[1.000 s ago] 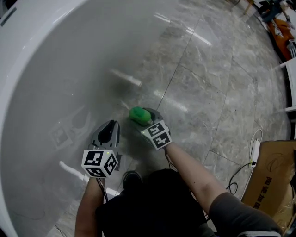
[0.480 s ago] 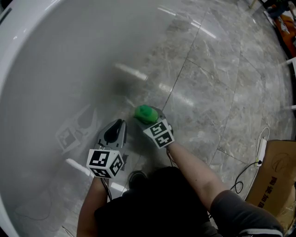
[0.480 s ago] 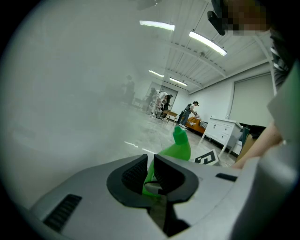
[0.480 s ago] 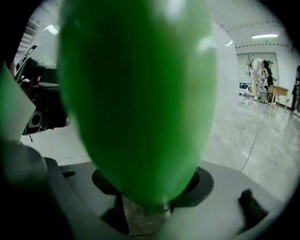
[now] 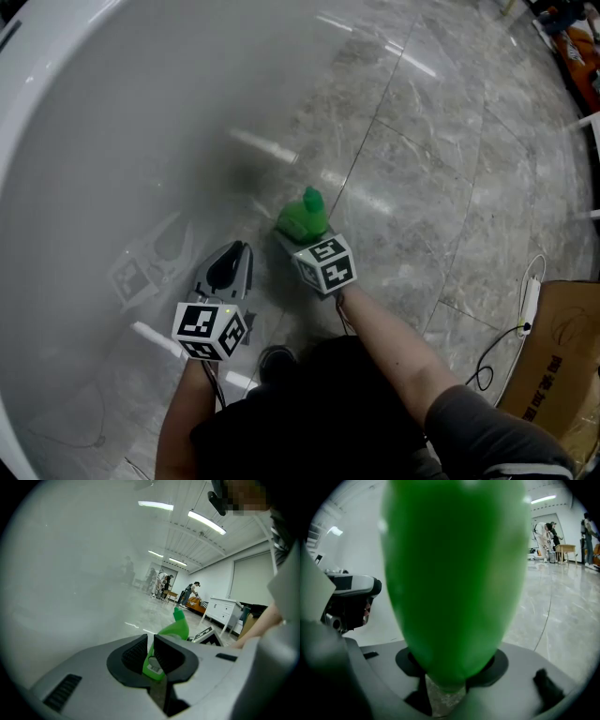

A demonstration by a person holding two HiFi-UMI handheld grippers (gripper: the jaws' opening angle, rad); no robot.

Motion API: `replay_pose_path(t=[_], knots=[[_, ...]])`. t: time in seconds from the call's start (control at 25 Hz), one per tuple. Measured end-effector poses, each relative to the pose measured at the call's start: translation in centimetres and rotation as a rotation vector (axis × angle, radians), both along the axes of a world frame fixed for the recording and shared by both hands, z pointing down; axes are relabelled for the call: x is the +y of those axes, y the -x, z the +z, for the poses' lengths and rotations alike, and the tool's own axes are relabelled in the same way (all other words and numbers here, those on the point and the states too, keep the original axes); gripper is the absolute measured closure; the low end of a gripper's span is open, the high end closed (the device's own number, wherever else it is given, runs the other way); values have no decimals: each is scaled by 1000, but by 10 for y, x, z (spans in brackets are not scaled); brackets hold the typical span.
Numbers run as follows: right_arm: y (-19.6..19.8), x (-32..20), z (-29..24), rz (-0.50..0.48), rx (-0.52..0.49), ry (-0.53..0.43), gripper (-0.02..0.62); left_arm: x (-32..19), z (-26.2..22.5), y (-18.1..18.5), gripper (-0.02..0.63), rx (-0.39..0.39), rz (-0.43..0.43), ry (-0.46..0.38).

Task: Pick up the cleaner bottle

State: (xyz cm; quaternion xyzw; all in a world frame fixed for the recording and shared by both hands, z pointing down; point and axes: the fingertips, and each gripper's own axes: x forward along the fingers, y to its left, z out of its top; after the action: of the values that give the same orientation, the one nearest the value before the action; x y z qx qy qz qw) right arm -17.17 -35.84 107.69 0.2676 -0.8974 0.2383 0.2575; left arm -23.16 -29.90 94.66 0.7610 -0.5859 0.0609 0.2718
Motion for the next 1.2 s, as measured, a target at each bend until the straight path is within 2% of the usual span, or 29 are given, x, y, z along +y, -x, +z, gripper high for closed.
replay_pose_path(t=[0.28,0.48,0.68,0.88,1.08,1.2], knots=[[-5,11,-8,18,-76,99,391,7,-8,-10,555,-16,4,-22],[-4,25,-25,34,-181,193,394,16,-13,-17,555,-23,8,-21],[-7,36,-46,43,-264,241,396,28,-19,-30,555,-25,14,-28],[-16,42,-79,75,-362,297,399,40,-37,-38,555,-30,19,-34],[-28,61,-128,146,-509,455,400,55,-74,-43,555,-54,46,-12],[-36,72,-165,178,-563,501,400,60,-103,-45,555,-87,68,2]])
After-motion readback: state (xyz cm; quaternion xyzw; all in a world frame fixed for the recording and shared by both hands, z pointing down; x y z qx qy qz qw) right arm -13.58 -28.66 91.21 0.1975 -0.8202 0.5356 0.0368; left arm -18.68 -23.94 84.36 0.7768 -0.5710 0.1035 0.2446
